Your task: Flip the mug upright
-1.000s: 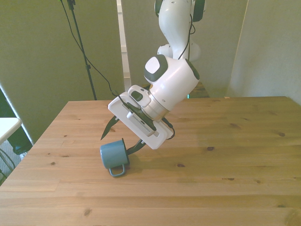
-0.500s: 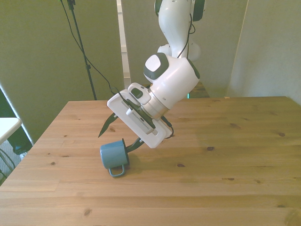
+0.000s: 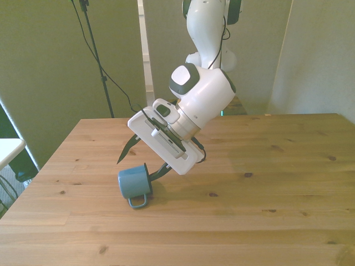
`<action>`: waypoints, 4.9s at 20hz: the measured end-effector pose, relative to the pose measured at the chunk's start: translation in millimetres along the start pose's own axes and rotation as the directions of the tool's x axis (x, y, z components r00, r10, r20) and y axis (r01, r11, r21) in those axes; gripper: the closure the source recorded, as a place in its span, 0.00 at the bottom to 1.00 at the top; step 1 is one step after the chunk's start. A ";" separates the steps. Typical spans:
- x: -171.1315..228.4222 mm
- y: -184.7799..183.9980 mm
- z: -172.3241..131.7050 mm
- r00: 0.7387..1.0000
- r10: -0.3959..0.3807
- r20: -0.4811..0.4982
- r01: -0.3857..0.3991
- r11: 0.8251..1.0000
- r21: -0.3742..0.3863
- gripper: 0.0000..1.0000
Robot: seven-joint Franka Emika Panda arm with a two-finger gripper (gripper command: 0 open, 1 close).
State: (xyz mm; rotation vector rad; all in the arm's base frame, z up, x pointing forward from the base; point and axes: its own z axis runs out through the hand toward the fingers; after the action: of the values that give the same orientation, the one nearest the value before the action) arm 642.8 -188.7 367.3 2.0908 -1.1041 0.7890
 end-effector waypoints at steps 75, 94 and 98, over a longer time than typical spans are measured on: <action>-26.8 1.2 -96.4 0.735 0.079 0.673 -0.403 0.850 0.341 1.00; -65.0 -24.6 -91.2 0.757 0.079 0.649 -0.353 0.885 0.304 0.00; -63.6 -23.9 -92.4 0.758 0.080 0.647 -0.354 0.884 0.306 0.00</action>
State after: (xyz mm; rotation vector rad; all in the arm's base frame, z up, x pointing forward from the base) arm 614.2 -77.6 370.9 2.7286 -1.6840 0.4543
